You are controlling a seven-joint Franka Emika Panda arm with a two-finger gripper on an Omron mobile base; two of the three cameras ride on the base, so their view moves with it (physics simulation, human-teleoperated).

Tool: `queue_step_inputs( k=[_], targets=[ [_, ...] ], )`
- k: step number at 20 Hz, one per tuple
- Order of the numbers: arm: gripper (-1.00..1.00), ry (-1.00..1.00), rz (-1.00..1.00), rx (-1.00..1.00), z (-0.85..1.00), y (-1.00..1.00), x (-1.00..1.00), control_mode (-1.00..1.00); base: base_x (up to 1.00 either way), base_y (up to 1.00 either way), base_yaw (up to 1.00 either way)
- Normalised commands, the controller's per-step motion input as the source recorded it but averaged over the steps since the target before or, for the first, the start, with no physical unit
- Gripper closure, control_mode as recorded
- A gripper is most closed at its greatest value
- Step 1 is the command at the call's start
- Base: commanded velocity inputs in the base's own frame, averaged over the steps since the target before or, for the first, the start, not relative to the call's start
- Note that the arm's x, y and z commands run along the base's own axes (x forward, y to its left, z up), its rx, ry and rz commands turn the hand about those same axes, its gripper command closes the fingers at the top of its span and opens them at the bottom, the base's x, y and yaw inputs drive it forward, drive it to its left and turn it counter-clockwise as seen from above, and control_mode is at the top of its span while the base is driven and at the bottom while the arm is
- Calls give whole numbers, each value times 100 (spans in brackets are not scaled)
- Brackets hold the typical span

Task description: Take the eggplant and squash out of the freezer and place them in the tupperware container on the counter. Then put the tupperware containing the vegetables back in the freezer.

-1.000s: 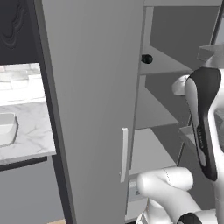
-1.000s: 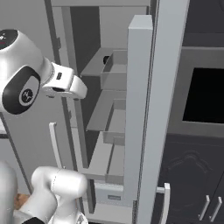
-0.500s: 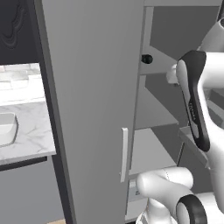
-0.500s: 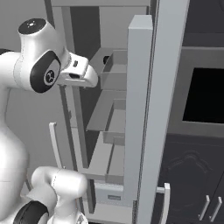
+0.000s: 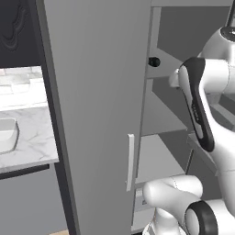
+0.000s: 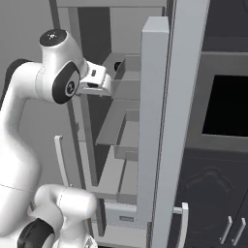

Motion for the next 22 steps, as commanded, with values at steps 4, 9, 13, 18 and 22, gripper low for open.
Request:
queue_step_inputs(
  k=[4, 9, 13, 18, 22],
  targets=[
    [-100, -13, 2, 0, -24, -4, 29, -100, 0, 0, 0],
    [-100, -2, 4, 0, 0, -13, 27, -100, 0, 0, 0],
    [-100, 0, 2, 0, 0, -9, 33, -100, 0, 0, 0],
    [-100, 0, 4, 0, 0, -6, 36, -100, 0, 0, 0],
    [-100, 0, 7, 0, 0, 0, 37, -100, 0, 0, 0]
  ],
)
